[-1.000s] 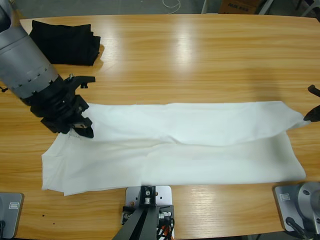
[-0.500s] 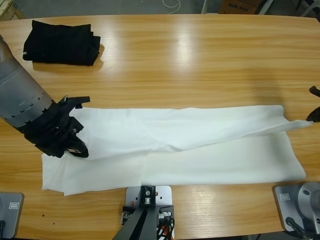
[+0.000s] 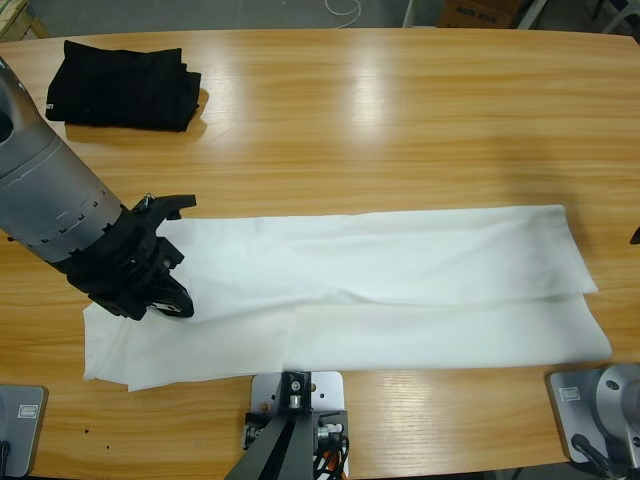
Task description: Fold clothes
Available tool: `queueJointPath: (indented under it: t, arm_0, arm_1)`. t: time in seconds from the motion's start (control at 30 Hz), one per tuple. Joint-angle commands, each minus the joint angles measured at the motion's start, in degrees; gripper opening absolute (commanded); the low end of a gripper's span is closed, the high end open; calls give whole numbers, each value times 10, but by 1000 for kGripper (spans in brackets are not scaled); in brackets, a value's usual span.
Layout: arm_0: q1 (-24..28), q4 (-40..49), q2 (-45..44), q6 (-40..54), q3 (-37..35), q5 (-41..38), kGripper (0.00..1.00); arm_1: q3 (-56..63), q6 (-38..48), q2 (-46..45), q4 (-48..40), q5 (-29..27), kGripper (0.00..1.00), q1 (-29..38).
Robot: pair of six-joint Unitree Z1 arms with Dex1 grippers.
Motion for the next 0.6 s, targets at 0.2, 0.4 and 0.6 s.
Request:
queueJointPath:
  t: [0.2, 0.4, 0.6]
  arm_0:
    - [-2, -7, 28, 4, 37, 7, 0]
    - [32, -2, 15, 20, 37, 14, 0]
    - [52, 10, 12, 47, 47, 27, 0]
  arm_1:
    - [-1, 11, -22, 6, -18, 1000, 0]
    - [-1, 7, -20, -1, -15, 1000, 0]
    - [0, 6, -18, -3, -13, 1000, 0]
